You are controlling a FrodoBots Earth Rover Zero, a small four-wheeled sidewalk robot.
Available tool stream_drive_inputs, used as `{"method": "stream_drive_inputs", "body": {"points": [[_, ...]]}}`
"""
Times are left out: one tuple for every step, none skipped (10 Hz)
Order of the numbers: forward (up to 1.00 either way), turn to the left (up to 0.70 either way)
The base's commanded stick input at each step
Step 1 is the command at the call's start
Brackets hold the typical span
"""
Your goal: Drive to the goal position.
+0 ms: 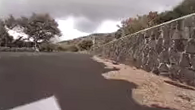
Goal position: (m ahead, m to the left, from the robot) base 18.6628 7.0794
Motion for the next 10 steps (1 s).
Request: {"method": "stream_drive_inputs", "body": {"points": [[1.0,-0.28],[1.0,-0.22],[1.0,-0.28],[1.0,-0.31],[1.0,-0.25],[1.0,0.0],[1.0,0.0],[1.0,0.0],[1.0,0.0],[1.0,0.0]]}}
